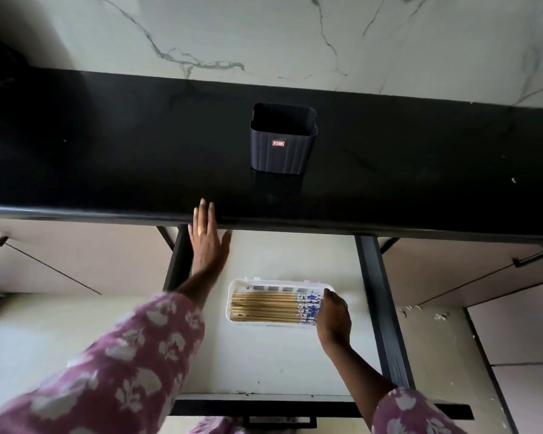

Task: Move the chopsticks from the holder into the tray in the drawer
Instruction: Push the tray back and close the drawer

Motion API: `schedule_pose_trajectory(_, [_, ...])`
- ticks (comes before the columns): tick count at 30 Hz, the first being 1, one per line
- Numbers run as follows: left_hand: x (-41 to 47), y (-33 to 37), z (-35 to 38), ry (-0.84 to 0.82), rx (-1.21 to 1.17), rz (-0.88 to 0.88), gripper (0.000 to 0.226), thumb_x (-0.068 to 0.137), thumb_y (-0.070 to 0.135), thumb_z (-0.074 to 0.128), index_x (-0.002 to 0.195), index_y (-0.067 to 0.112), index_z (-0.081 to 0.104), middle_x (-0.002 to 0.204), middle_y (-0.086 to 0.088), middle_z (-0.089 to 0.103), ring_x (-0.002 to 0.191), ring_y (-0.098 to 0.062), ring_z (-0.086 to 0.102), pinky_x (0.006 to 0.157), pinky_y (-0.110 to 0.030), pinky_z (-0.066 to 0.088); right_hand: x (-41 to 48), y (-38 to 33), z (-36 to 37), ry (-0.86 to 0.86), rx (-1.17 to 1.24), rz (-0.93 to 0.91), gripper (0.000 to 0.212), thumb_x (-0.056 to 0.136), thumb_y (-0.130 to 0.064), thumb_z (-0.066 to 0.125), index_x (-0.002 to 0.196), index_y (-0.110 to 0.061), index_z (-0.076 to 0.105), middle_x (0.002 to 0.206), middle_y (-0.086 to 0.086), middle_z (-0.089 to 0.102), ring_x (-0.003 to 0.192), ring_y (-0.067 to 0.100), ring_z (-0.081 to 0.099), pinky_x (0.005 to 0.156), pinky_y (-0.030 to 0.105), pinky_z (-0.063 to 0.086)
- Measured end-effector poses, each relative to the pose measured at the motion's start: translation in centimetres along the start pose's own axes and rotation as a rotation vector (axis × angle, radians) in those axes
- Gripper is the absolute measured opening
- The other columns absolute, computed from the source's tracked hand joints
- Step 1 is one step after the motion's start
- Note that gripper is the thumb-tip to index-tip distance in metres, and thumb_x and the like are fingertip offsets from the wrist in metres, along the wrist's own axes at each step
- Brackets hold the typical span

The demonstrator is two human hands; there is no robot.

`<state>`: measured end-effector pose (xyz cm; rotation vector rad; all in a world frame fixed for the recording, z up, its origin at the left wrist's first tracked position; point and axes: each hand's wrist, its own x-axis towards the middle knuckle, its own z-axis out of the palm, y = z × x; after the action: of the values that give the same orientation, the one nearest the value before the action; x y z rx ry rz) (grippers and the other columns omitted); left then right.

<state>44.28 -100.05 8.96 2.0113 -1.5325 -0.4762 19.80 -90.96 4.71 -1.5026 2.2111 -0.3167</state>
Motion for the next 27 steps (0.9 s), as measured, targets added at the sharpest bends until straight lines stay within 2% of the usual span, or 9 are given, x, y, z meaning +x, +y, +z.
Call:
schedule_pose_trajectory(2, [-4.0, -1.4, 1.3, -0.04, -0.07, -0.047, 0.064, 0.097, 0.013, 0.047, 0.152, 0.013, 0.013, 0.16, -0.002, 0.005, 0.149, -0.021, 0.004, 0.119, -0.036, 0.002, -0.5, 0.8, 0.0, -0.012, -0.022, 0.043, 0.03, 0.095, -0.002, 0.037, 0.119, -0.003, 0.054, 0.116, 0.013, 0.062, 0.107, 0.032, 0.059, 0.08, 0.033, 0.049])
schedule_pose_trajectory(5, [-8.4, -3.4, 3.2, -0.31, -0.076, -0.235, 0.053, 0.097, 0.015, 0.049, 0.148, 0.012, 0.031, 0.152, -0.009, 0.035, 0.14, -0.027, 0.033, 0.113, -0.033, 0.027, -1.1, 1.3, 0.5, 0.036, -0.041, -0.011, 0.038, 0.092, 0.007, 0.035, 0.128, 0.0, 0.047, 0.122, 0.017, 0.06, 0.106, 0.036, 0.061, 0.084, 0.041, 0.051])
schedule_pose_trajectory(7, [-10.2, -3.8, 3.9, -0.414, -0.063, -0.321, 0.053, 0.096, 0.019, 0.052, 0.146, 0.012, 0.035, 0.146, -0.012, 0.045, 0.134, -0.03, 0.042, 0.106, -0.031, 0.034, -1.2, 1.4, 0.6, 0.047, -0.023, 0.005, 0.037, 0.092, 0.008, 0.034, 0.126, 0.002, 0.047, 0.119, 0.02, 0.059, 0.103, 0.039, 0.061, 0.082, 0.044, 0.051])
schedule_pose_trajectory(10, [-11.5, -3.6, 4.2, -0.44, -0.019, -0.367, 0.056, 0.095, 0.017, 0.052, 0.147, 0.011, 0.032, 0.138, -0.017, 0.052, 0.127, -0.034, 0.047, 0.098, -0.032, 0.039, -1.0, 1.9, 0.7, 0.026, 0.005, 0.085, 0.033, 0.091, 0.009, 0.034, 0.118, 0.002, 0.052, 0.114, 0.022, 0.062, 0.104, 0.04, 0.06, 0.082, 0.044, 0.05])
schedule_pose_trajectory(15, [-11.9, -3.2, 3.9, -0.428, 0.067, -0.374, 0.049, 0.09, 0.004, 0.051, 0.138, 0.01, 0.046, 0.126, -0.018, 0.06, 0.119, -0.035, 0.052, 0.089, -0.031, 0.042, -1.2, 3.2, 0.8, -0.01, 0.052, 0.12, 0.037, 0.09, 0.008, 0.029, 0.115, 0.0, 0.055, 0.104, 0.025, 0.064, 0.101, 0.042, 0.059, 0.082, 0.042, 0.05])
schedule_pose_trajectory(21, [-12.8, -3.2, 3.8, -0.417, 0.041, -0.413, 0.042, 0.09, 0.004, 0.052, 0.132, 0.006, 0.053, 0.122, -0.02, 0.062, 0.115, -0.036, 0.054, 0.09, -0.033, 0.043, -2.1, 3.7, 0.9, -0.015, 0.079, 0.114, 0.04, 0.09, 0.008, 0.03, 0.12, 0.0, 0.054, 0.106, 0.025, 0.064, 0.103, 0.042, 0.058, 0.083, 0.04, 0.049])
schedule_pose_trajectory(24, [-13.0, -3.3, 3.5, -0.404, -0.014, -0.456, 0.047, 0.092, 0.009, 0.053, 0.139, 0.006, 0.045, 0.129, -0.02, 0.059, 0.121, -0.036, 0.051, 0.095, -0.033, 0.041, -2.3, 3.7, 0.8, -0.021, 0.085, 0.125, 0.037, 0.091, 0.006, 0.03, 0.117, -0.001, 0.055, 0.107, 0.024, 0.065, 0.104, 0.04, 0.058, 0.083, 0.04, 0.05])
schedule_pose_trajectory(27, [-13.2, -3.3, 3.2, -0.378, -0.057, -0.505, 0.053, 0.094, 0.015, 0.052, 0.144, 0.007, 0.038, 0.132, -0.023, 0.055, 0.125, -0.037, 0.047, 0.099, -0.035, 0.04, -2.6, 3.5, 0.6, -0.005, 0.138, 0.215, 0.034, 0.091, 0.005, 0.036, 0.118, -0.002, 0.056, 0.111, 0.025, 0.064, 0.106, 0.042, 0.059, 0.084, 0.042, 0.05])
